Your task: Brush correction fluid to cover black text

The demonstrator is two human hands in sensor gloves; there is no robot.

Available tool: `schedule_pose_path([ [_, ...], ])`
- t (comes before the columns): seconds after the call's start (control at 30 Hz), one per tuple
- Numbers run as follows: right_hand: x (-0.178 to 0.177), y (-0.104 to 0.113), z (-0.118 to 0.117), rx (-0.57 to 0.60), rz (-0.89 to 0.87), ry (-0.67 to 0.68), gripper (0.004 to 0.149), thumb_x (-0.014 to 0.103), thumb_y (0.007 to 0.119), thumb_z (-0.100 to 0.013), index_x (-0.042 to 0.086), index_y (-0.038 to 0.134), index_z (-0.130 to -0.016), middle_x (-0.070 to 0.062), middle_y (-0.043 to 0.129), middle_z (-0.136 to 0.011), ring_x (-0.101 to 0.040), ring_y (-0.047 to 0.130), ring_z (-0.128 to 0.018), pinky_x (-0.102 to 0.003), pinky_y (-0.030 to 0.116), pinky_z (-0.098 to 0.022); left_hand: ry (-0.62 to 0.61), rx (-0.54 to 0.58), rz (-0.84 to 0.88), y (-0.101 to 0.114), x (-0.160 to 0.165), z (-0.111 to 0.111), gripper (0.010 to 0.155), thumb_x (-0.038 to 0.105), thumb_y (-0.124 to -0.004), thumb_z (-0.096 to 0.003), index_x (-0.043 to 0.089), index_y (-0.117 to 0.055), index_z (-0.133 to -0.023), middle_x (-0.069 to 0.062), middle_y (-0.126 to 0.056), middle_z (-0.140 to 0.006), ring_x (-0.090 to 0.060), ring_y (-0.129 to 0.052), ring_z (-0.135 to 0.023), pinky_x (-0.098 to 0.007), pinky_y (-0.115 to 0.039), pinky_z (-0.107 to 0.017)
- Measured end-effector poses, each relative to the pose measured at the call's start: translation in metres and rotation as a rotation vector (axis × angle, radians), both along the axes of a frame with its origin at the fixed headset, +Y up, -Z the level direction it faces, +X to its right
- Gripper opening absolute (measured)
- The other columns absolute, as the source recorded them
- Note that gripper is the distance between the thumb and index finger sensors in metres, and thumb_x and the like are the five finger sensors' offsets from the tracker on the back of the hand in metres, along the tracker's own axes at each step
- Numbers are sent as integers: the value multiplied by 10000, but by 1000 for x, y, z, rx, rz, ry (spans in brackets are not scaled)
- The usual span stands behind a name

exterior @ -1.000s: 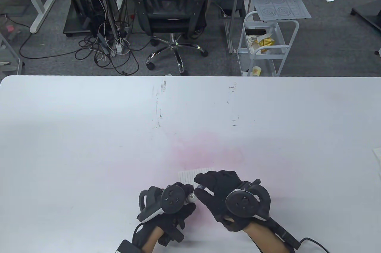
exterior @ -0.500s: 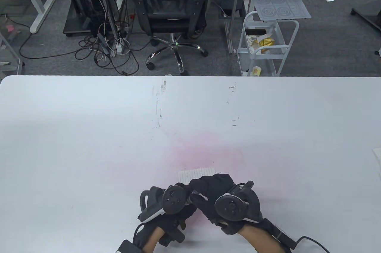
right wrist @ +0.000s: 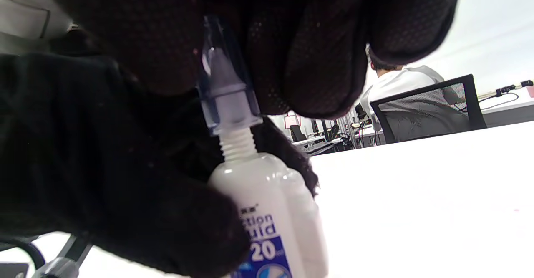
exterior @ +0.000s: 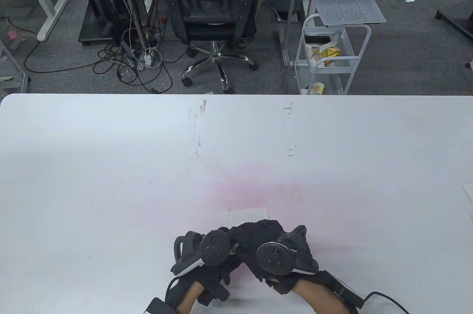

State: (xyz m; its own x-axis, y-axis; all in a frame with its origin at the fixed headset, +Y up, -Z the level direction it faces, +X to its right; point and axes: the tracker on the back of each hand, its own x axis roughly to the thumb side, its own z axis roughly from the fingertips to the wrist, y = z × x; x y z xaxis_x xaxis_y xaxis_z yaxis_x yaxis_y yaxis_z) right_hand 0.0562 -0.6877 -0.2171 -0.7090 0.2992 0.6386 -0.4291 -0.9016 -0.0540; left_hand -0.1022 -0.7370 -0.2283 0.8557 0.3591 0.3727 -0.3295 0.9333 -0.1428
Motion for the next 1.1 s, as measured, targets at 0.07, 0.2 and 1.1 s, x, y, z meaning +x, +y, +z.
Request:
schedule_pose_path([
  [0.07, 0, 0, 0, -6, 7, 5, 506, 359, 882, -356, 180, 834, -827, -80, 890, -764, -324, 997, -580, -558, 745, -529, -1, -1, 3, 0, 0, 0, 605, 493, -958, -315, 218, -847, -843, -78, -970, -761, -211, -1058, -533, -396, -890, -479],
  [0.2, -1, 1, 0, -19, 23, 15, 513, 334, 881, -355, 176, 821, -840, -84, 878, -779, -328, 991, -597, -563, 741, -535, -4, 1, 7, 0, 1, 0, 603, 491, -958, -315, 212, -852, -839, -79, -974, -755, -213, -1061, -527, -394, -894, -474],
  [1.1, -6, 1, 5, 78, 61, -26, 508, 367, 908, -341, 184, 843, -810, -77, 909, -733, -299, 1024, -536, -543, 775, -505, -8, 20, 3, 1, 2, 0, 597, 491, -954, -316, 197, -869, -829, -87, -991, -728, -213, -1066, -508, -394, -897, -463],
])
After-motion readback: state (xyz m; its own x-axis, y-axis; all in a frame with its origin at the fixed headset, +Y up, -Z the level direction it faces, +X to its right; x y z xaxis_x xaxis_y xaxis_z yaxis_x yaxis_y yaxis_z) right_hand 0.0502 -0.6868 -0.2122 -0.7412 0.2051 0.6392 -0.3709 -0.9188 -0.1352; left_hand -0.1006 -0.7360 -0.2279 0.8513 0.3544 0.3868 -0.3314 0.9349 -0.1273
